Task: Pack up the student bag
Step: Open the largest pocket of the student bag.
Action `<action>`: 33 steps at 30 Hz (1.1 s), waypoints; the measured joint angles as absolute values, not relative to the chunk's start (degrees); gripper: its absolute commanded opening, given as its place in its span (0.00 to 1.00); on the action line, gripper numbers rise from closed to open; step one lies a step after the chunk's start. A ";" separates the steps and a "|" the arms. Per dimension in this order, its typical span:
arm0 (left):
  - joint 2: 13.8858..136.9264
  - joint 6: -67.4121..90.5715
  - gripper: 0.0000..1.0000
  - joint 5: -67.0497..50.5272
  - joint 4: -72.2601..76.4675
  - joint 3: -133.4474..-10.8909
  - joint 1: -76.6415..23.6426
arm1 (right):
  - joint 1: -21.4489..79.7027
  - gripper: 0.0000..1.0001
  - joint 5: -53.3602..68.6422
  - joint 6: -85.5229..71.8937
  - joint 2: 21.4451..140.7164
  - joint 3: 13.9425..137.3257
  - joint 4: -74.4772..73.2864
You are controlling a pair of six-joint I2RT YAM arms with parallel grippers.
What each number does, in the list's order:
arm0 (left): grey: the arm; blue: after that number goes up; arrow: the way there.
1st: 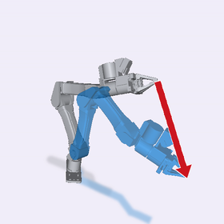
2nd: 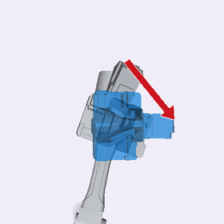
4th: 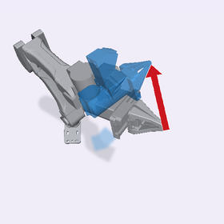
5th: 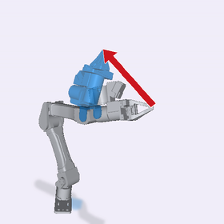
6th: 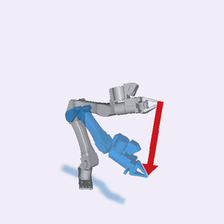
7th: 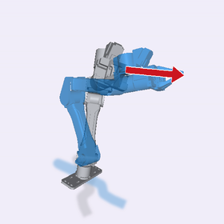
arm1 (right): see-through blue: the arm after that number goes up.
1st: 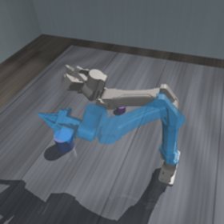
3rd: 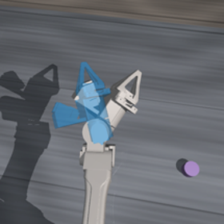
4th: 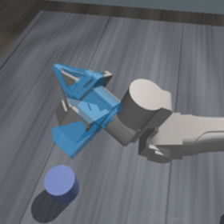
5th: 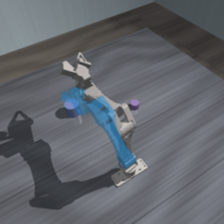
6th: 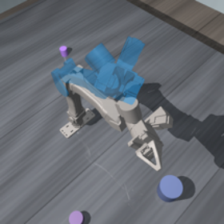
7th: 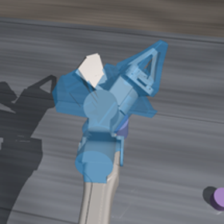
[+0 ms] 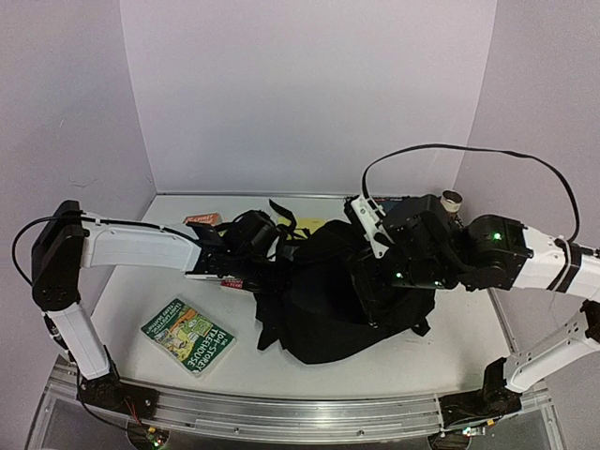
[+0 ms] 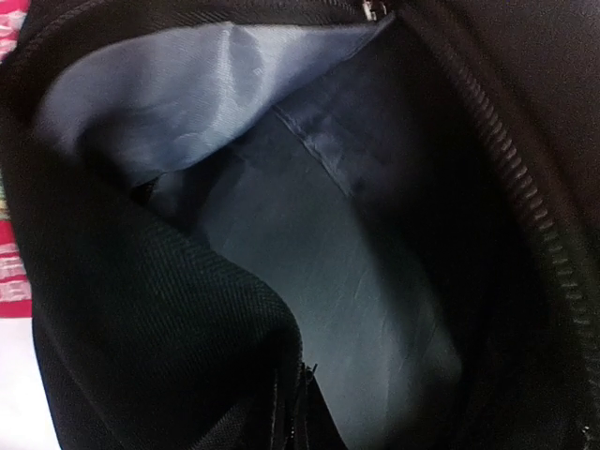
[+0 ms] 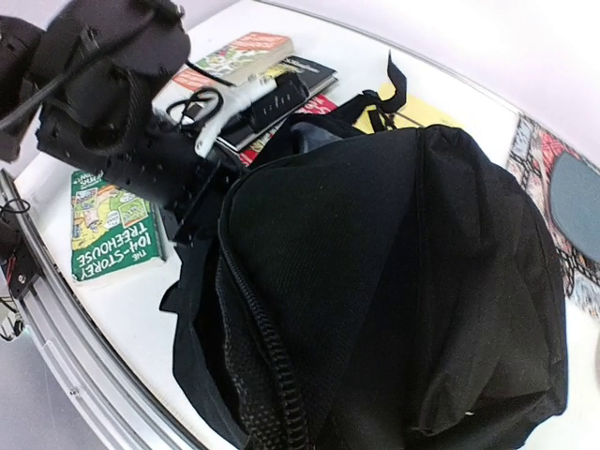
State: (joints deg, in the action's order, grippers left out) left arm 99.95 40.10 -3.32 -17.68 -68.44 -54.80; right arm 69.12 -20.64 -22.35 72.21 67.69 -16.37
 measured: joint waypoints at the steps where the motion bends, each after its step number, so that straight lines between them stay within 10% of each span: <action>1: 100.71 39.80 0.00 -3.73 -17.44 -68.64 -55.06 | 69.12 0.00 -21.14 -22.88 71.77 67.37 -16.78; 18: 102.50 37.85 0.04 -6.63 -15.53 -63.65 -56.72 | 48.78 0.01 -26.15 -36.28 67.81 43.12 -14.45; 33: 93.35 39.93 0.76 1.92 -21.85 -60.15 -54.67 | 43.37 0.17 -20.73 -40.45 73.61 36.69 -5.65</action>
